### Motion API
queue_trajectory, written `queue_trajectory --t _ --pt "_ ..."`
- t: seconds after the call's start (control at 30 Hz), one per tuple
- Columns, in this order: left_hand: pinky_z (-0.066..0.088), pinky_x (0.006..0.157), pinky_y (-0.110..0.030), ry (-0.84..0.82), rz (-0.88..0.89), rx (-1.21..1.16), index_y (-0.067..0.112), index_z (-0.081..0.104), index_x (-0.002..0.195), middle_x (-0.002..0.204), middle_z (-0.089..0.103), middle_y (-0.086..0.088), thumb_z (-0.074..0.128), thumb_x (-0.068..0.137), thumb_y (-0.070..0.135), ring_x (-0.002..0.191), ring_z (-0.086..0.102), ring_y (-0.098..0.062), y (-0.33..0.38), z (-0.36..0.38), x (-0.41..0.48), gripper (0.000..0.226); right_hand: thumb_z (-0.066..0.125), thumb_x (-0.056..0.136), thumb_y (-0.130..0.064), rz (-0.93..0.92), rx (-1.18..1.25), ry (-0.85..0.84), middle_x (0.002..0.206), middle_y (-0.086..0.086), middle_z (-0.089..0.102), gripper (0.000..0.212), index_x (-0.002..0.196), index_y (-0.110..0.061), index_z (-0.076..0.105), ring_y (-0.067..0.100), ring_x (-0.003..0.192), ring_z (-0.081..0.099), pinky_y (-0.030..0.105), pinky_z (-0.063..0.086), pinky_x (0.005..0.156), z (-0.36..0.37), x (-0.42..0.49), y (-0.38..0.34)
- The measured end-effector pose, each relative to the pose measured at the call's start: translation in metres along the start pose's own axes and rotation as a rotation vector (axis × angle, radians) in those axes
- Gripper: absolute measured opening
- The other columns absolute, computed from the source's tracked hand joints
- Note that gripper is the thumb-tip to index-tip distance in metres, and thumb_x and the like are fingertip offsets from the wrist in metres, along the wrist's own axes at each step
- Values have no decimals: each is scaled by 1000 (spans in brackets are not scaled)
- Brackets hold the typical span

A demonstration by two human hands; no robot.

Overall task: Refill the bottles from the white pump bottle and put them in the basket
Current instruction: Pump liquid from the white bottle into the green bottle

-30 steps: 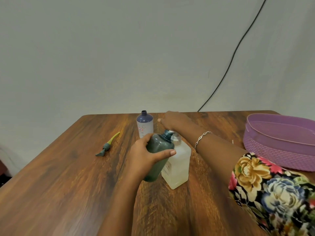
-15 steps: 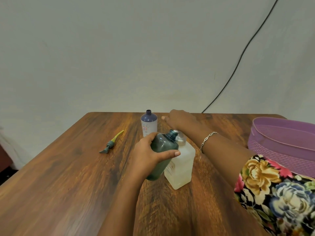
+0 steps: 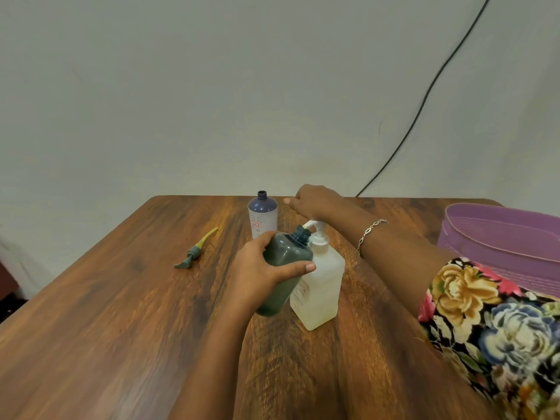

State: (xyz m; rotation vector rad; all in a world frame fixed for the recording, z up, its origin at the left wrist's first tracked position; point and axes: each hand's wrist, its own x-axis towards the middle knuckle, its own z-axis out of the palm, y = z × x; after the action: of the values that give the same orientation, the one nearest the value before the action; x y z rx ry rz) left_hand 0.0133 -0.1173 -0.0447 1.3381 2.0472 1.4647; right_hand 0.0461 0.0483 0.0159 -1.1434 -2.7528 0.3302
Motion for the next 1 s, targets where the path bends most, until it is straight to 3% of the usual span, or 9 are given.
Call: queue_trajectory --t 0.07,0.17,0.23,0.33,0.47,0.6,0.7,0.87,1.0 --pt "42 72 -15 0 -8 -3 28 52 116 106 55 11 66 44 62 100 52 -11 0 0 0 81 39 99 -37 -9 -13 19 76 2 52 38 72 -12 48 22 81 52 26 36 59 4 -2 0" --pt "45 76 -20 -20 -20 10 30 51 116 107 55 12 74 47 68 101 53 -11 -3 3 0 82 35 99 -42 13 -57 48 109 10 60 41 111 -9 57 26 101 56 33 44 83 10 -6 -1" --pt "47 79 -23 -17 -32 20 31 51 118 110 56 11 74 47 71 104 54 -13 -6 4 0 84 33 99 -44 26 -77 40 118 11 59 46 119 -8 54 29 108 55 38 44 89 15 -8 -3" --pt "46 77 -21 -5 -23 0 29 51 119 110 57 10 66 44 65 104 54 -13 -6 3 0 84 34 99 -45 10 -88 38 116 10 59 44 117 -9 54 29 108 55 39 44 89 17 -6 -6" --pt "43 72 -15 -3 0 -15 23 54 121 110 57 8 65 44 61 101 54 -11 -3 1 -2 86 36 98 -44 -32 6 -33 85 5 53 39 90 -11 54 25 90 53 33 42 77 10 -1 -4" --pt "39 68 -10 5 2 -24 29 51 115 105 54 12 66 46 58 94 52 -5 -3 -2 -5 76 38 98 -43 -37 9 -51 91 5 53 41 104 -7 58 22 87 52 32 42 78 4 1 -1" --pt "42 72 -13 7 -4 -16 28 51 117 108 55 10 65 45 61 101 53 -11 -2 -4 -1 80 36 99 -43 -25 -9 -19 93 7 54 37 88 -11 52 23 87 52 31 40 75 6 1 1" --pt "46 75 -19 -8 1 11 24 54 120 111 59 7 72 49 66 102 55 -13 -4 2 2 84 34 98 -46 16 -54 36 112 11 60 46 113 -7 55 28 104 56 36 44 86 15 -1 2" --pt "47 73 -21 -16 -5 8 22 56 119 112 60 4 66 44 64 101 56 -16 -6 3 1 87 36 99 -44 10 -7 9 95 8 60 43 99 -7 58 27 96 57 31 39 74 19 0 2"
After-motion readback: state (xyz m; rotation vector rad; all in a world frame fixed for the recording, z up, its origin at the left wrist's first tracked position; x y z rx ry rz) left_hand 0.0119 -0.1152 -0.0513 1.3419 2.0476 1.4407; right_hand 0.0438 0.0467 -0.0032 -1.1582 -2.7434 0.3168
